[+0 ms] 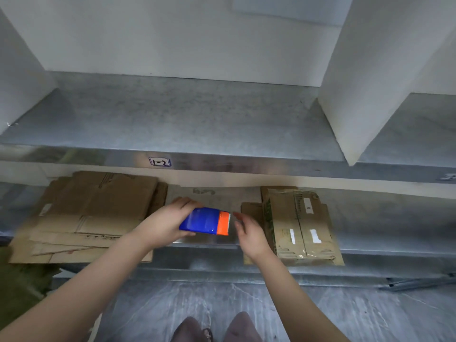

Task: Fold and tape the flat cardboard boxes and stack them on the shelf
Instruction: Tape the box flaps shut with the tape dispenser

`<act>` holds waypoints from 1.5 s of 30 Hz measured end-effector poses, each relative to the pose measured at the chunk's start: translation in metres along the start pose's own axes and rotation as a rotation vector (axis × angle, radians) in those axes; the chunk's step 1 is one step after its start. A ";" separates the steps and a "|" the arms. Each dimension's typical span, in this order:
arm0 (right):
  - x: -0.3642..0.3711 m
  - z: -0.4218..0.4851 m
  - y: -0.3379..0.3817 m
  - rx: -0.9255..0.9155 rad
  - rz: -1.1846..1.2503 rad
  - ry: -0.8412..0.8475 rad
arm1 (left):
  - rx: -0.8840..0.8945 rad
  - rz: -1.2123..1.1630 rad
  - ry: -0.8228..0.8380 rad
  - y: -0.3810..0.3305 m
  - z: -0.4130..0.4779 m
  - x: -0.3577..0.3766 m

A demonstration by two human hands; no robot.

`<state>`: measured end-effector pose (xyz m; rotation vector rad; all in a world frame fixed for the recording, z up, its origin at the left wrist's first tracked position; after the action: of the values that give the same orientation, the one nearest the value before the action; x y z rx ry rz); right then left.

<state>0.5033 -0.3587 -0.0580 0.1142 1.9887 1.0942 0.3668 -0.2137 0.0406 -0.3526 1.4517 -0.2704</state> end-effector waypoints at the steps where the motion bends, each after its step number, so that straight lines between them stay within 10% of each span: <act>1: -0.005 -0.003 0.003 -0.013 0.037 -0.007 | 0.028 0.006 -0.011 -0.008 0.002 -0.006; 19: -0.120 -0.101 -0.055 0.022 0.667 0.143 | 0.184 0.020 -0.188 -0.179 0.024 -0.009; 31: -0.178 -0.141 -0.144 0.171 0.435 -0.078 | 0.030 -0.055 -0.164 -0.253 0.022 0.061; 45: -0.226 -0.112 -0.190 0.367 0.239 -0.189 | -0.122 0.012 -0.091 -0.176 0.000 0.032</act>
<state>0.6250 -0.6480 -0.0256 0.6398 2.0165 0.8153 0.3762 -0.3878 0.0809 -0.4490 1.3836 -0.1547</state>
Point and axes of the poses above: each hand's wrist, its own z-axis towards the middle knuckle, its own x-axis out of the palm, y = z × x, the point moved 8 cm from there along z, towards the middle knuckle, and after that the axes turned 8 degrees about x, right-handed, at the moved point
